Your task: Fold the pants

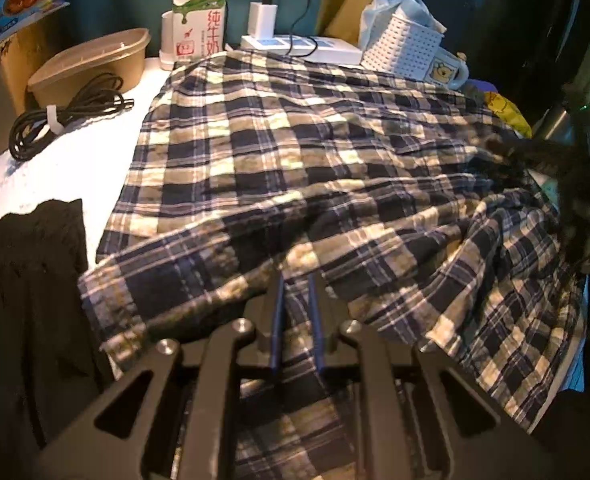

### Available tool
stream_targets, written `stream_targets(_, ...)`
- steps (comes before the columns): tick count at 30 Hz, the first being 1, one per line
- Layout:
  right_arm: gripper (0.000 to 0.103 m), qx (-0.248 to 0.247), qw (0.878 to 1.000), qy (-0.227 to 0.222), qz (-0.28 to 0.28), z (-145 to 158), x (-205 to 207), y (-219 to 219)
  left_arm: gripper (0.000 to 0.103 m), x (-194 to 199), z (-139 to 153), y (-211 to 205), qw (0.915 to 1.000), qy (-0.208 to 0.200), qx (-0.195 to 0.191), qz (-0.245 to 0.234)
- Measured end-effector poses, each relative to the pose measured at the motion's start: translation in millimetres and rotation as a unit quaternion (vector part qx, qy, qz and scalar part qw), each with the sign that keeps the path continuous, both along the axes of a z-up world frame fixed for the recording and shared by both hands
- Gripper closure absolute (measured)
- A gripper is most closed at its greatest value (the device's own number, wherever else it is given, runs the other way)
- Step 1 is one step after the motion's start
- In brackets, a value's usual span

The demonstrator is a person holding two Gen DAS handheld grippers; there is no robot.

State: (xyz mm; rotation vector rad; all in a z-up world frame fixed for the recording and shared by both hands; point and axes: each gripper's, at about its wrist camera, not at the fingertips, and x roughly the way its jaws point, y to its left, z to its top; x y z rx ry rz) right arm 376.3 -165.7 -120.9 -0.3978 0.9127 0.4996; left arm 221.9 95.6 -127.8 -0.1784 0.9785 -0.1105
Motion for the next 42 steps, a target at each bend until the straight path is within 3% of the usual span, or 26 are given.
stream_targets(2, 0.059, -0.013, 1.0, 0.009, -0.003, -13, 1, -2, 0.09, -1, -1, 3, 1.0, -0.003, -0.008, 0.0)
stream_targets(7, 0.059, -0.01, 0.999, 0.017, -0.044, -6, 0, -27, 0.09, -1, -1, 8, 0.9997, -0.005, -0.024, 0.002)
stream_targets(9, 0.059, -0.016, 0.999, 0.006, -0.052, 0, -7, -35, 0.09, -1, 2, 6, 0.9999, -0.007, -0.013, 0.007)
stream_targets(12, 0.059, -0.014, 0.998, -0.013, -0.066, 17, -24, -50, 0.09, -7, 13, 5, 0.9991, -0.029, 0.02, 0.025)
stream_targets(20, 0.059, -0.005, 0.995, -0.039, -0.093, 40, -82, -98, 0.087, -51, 44, -6, 0.9963, -0.084, 0.013, 0.014)
stream_targets(28, 0.051, 0.001, 0.993, -0.054, -0.105, 47, -131, -129, 0.081, -101, 34, -21, 0.9969, -0.078, -0.003, 0.012)
stream_targets(32, 0.043, 0.008, 0.992, -0.057, -0.11, 45, -149, -139, 0.063, -130, 23, -21, 0.9972, -0.071, -0.015, 0.02)
stream_targets(42, 0.039, 0.024, 0.992, -0.06, -0.111, 37, -188, -152, 0.06, -197, 13, -26, 0.9974, -0.071, 0.016, 0.005)
